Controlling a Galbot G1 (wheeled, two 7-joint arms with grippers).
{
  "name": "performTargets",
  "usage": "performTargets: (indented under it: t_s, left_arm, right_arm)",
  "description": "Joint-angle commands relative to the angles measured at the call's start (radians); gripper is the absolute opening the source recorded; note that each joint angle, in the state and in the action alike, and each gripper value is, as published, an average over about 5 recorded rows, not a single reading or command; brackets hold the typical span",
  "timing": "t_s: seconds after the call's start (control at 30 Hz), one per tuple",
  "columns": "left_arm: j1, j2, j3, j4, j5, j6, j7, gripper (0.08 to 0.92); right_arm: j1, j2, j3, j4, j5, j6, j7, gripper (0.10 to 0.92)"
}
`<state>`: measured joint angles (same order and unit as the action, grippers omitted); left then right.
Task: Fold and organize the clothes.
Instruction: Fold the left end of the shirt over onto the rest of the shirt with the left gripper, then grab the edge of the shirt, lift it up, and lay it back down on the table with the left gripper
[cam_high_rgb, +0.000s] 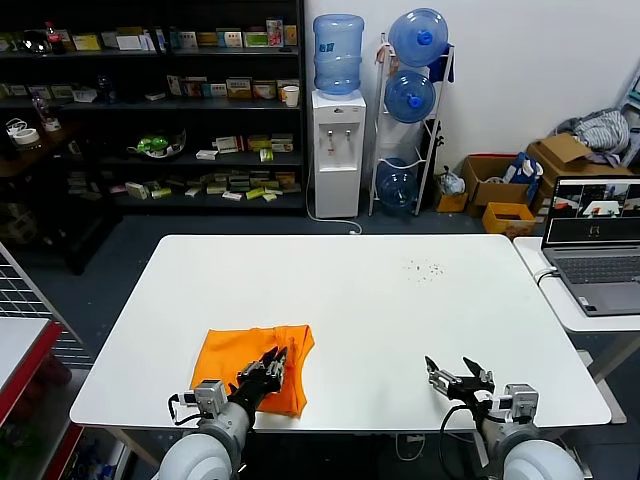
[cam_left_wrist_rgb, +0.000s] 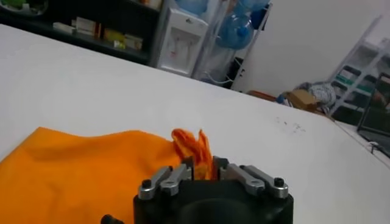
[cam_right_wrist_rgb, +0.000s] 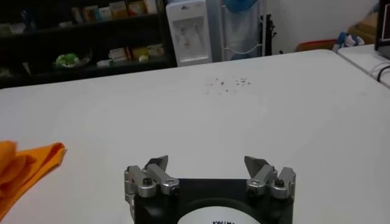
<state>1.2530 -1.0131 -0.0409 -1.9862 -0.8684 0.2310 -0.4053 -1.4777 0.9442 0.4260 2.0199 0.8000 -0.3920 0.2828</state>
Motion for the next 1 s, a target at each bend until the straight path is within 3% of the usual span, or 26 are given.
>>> performTargets:
  t_s: [0.03, 0.27, 0.43, 0.6, 1.0]
  left_arm:
    - [0.034, 0.154, -0.09, -0.089, -0.058, 0.018, -0.005, 0.41]
    - [0.112, 0.384, -0.306, 0.051, -0.112, -0.023, 0.109, 0.609]
    - [0.106, 0.474, -0.308, 0.205, -0.172, -0.047, 0.246, 0.755]
    - [0.098, 0.499, -0.252, 0.228, -0.231, -0.021, 0.297, 0.819]
    - [0.039, 0.45, -0.154, 0.235, -0.239, 0.013, 0.305, 0.823]
  right_arm:
    - [0.006, -0.003, -0.004, -0.003, 0.004, 0.001, -0.002, 0.823]
    - [0.033, 0.001, -0.028, -0.014, 0.006, 0.004, -0.006, 0.823]
    - [0.049, 0.005, -0.046, -0.026, 0.005, 0.007, -0.01, 0.823]
    - [0.054, 0.005, -0.049, -0.028, 0.006, 0.006, -0.01, 0.823]
    - [0.034, -0.001, -0.029, -0.027, 0.006, 0.006, -0.01, 0.823]
